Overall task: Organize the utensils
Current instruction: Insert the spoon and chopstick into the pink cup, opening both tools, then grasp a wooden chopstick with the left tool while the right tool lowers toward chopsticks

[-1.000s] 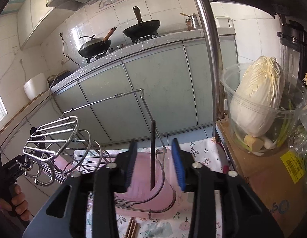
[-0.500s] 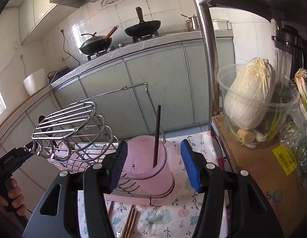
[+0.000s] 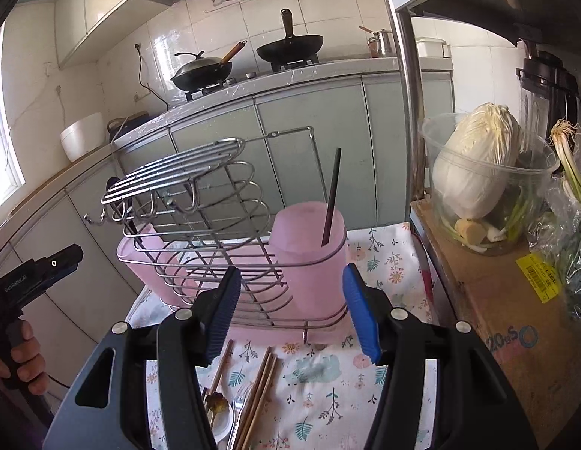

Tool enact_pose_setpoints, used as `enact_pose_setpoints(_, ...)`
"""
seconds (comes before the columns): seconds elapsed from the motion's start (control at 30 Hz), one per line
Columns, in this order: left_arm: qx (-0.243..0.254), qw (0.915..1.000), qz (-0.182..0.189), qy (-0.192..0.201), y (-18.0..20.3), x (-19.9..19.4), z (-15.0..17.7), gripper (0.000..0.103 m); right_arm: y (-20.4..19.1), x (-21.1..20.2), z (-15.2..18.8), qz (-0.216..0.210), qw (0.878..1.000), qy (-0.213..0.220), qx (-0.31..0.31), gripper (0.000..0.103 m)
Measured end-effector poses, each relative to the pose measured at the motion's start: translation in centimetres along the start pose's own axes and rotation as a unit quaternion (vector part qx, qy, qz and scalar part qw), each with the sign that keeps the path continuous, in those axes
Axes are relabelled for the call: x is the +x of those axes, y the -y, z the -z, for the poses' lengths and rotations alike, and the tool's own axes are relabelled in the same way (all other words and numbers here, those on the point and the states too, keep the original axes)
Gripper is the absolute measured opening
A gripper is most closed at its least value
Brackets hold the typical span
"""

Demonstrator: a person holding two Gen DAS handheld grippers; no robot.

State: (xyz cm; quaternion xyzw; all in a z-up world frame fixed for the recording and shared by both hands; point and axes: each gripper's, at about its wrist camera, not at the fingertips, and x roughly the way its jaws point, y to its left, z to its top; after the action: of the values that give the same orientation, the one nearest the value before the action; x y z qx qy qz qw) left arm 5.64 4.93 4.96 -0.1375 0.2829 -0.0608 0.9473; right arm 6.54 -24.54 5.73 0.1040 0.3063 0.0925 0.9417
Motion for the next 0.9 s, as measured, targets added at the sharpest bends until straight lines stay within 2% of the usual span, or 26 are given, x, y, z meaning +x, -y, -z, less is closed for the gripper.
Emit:
enact_pose_setpoints(0.23,0.022,0.9990,-0.001,-0.039,0.7,0.1,2.6,0.048,0.6,-0.5,1.9,0.007,1.000,-0.019,0.011,0.057)
enact_pose_setpoints(0.47,0.052,0.9937,0.001,-0.099,1.7,1.4,5.3,0.048,1.0,0.2,3.6,0.007,0.998,-0.056,0.019,0.057)
enact_pose_setpoints(0.7,0.051,0.9818,0.021,-0.182,2.1,4.5,8.0,0.038,1.1,1.1,5.3,-0.014,0.995,-0.093,0.023,0.057)
enact_pose_setpoints(0.9,0.028,0.9680,0.031,-0.247,2.8,8.2,9.1,0.025,1.6,2.2,6.2,-0.030,0.991,-0.122,0.040,0.057)
